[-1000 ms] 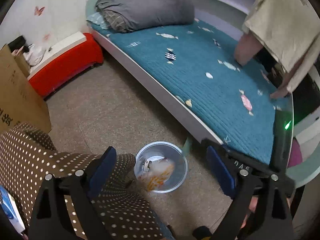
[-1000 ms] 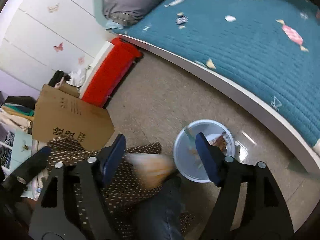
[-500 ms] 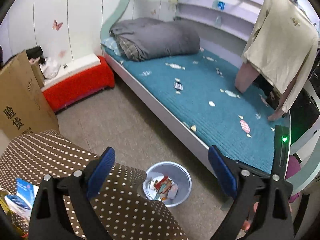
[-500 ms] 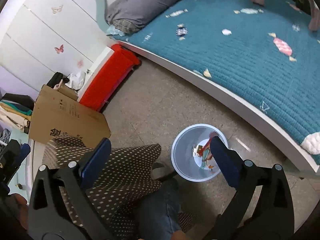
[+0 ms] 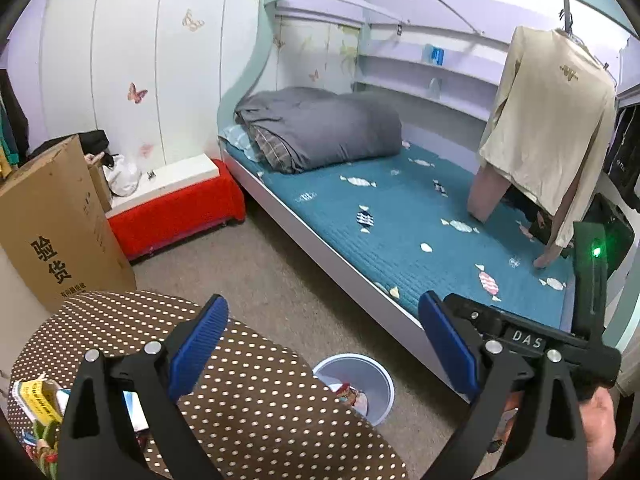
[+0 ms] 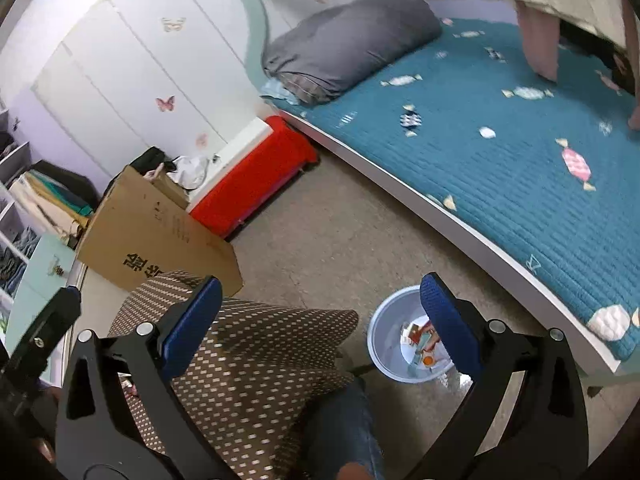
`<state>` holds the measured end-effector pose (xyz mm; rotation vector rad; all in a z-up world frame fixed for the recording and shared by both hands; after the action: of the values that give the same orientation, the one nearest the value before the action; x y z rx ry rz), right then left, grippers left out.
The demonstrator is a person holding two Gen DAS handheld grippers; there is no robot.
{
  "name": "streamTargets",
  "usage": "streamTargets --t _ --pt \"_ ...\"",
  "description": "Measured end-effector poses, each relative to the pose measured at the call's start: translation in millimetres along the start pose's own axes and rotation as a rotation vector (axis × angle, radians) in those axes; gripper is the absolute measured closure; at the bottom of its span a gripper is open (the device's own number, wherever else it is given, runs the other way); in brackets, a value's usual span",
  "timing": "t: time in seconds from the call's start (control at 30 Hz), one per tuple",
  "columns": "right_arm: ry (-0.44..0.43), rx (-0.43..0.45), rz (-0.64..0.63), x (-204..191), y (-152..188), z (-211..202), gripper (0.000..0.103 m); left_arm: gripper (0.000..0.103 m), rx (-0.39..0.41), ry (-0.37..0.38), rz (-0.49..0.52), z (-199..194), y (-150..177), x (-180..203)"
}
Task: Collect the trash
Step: 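Move both tools back over the table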
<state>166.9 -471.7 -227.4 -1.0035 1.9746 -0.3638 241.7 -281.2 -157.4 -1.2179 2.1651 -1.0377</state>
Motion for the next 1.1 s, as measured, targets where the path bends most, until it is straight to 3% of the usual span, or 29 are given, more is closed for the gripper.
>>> streamTargets --t 0.33,0.53,0.77,1.1 --pt "-0.078 0.016 -0.137 -78.8 6.2 -17.7 0.006 0.008 0.071 -0.032 -0.1 -49.3 6.9 -51.9" --pt "-0.112 0.002 -0.227 -124.3 20.2 -20.4 0.006 0.007 0.133 -0.104 -0.134 -88.6 20.2 -92.2" --pt "-0.17 -0.047 -0.351 -184.2 47.4 -15.2 0.006 0.007 0.17 -0.198 -0.187 -127.7 43.9 -146.1" --pt "-0.237 -0.152 -0.491 -260.7 98.9 10.3 0.006 0.007 0.158 -0.313 -0.29 -161.3 93.2 -221.5"
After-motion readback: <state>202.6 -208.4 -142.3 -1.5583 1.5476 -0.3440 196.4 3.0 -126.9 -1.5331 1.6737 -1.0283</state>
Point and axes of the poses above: each gripper's, at about its wrist camera, not at the fingertips, and z roughly the way its jaws point, x to its right, y to its underside, the point moved 3 cm from there along z, roughly the way its jaws point, and after that the axes turned 7 degrees about -y, right-handed, at the moved point
